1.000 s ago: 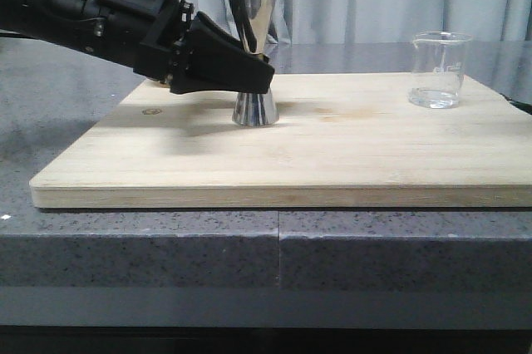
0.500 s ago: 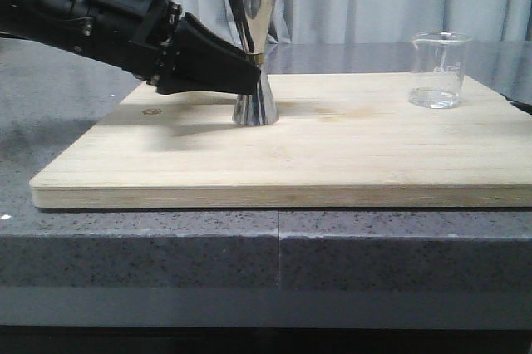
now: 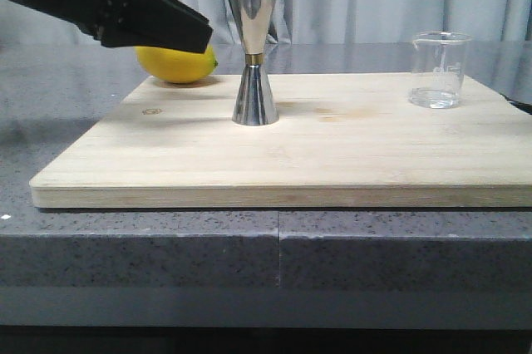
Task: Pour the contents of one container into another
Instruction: 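Open the left gripper and withdraw it upward from the jigger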
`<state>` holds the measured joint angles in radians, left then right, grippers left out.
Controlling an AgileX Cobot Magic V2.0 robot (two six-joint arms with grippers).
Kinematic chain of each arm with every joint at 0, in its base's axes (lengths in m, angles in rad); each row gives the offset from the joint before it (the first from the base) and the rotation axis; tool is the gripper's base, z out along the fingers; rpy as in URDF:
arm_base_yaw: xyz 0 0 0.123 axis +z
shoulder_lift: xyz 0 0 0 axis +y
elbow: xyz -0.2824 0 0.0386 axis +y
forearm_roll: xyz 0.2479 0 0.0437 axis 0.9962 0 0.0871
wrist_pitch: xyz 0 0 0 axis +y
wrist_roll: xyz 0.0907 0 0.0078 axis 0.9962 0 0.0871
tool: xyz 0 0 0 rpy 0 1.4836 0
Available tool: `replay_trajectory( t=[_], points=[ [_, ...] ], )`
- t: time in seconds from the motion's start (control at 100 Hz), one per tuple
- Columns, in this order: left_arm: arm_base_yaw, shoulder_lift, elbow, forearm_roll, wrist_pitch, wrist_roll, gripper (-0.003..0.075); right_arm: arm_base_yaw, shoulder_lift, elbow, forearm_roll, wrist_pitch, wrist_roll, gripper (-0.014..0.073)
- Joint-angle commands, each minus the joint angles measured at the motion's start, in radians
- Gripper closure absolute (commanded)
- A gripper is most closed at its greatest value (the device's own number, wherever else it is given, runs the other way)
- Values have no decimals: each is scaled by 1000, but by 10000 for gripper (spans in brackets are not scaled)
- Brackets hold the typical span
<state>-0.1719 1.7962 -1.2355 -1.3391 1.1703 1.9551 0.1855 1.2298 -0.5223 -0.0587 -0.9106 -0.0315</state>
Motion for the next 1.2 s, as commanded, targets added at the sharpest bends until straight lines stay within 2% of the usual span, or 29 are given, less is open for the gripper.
replay_trajectory(
  t=[0.0,0.22,0.36,0.51,0.74,0.97,1.19],
  points=[
    [24,-88,-27,-58,109,-23,265,-2,-27,-32,18,-70,-3,39],
    [99,-193,-27,-58,109,-77,265,-2,-27,-32,32,-70,-3,39],
    [181,-269,-27,-97,109,-125,271,-2,-27,-32,45,-70,-5,39],
    [302,-341,-27,-189,84,-128,271,-2,-27,-32,79,-70,-71,39],
    [509,-430,-27,-333,-72,-128,271,-2,-27,-34,210,-65,-138,39],
    [671,-490,-27,-407,-191,-167,271,-2,-29,-91,407,67,-330,39],
    [692,-505,-21,-407,-228,-289,272,-2,-30,-197,479,224,-399,39]
  ],
)
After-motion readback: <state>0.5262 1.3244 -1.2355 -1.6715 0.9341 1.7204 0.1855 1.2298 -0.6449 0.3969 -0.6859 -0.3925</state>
